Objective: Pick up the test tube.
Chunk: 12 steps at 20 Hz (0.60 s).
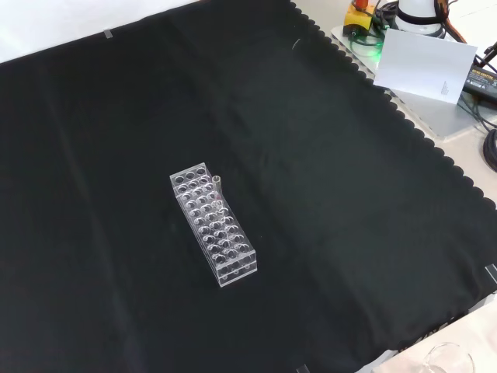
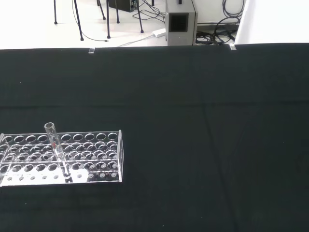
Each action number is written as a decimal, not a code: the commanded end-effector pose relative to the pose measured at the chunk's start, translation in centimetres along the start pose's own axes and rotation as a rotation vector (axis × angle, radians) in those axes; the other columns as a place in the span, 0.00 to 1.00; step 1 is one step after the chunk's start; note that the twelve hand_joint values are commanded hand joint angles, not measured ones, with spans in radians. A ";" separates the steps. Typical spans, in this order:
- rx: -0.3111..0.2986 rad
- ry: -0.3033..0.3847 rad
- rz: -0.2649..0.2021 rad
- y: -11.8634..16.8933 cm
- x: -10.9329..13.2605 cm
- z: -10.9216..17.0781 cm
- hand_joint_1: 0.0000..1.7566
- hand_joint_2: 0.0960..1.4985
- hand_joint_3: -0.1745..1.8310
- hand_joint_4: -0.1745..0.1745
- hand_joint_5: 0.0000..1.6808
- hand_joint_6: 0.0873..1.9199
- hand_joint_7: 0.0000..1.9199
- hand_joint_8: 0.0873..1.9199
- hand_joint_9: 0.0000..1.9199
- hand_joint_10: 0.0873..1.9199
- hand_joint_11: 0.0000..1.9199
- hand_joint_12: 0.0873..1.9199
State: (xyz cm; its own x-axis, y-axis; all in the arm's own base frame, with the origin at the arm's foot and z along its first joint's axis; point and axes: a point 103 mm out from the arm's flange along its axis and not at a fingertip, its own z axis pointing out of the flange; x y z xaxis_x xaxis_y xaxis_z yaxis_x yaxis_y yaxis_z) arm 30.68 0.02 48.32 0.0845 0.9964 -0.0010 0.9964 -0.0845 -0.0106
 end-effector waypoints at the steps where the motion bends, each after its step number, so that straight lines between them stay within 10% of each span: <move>1: -0.005 -0.008 -0.008 0.3 0.1 0.0 0.42 0.42 0.43 0.27 0.06 0.08 0.01 0.37 0.00 0.36 0.00 0.60; 12: 0.041 0.012 -0.180 7.0 5.0 1.1 0.41 0.44 0.40 0.28 0.09 0.00 0.00 0.39 0.00 0.38 0.00 0.62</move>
State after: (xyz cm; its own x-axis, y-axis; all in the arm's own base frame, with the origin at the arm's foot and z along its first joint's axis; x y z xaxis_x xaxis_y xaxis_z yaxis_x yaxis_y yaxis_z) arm 33.33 1.19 47.85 0.0250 0.9997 0.0001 0.9992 -0.0250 -0.0306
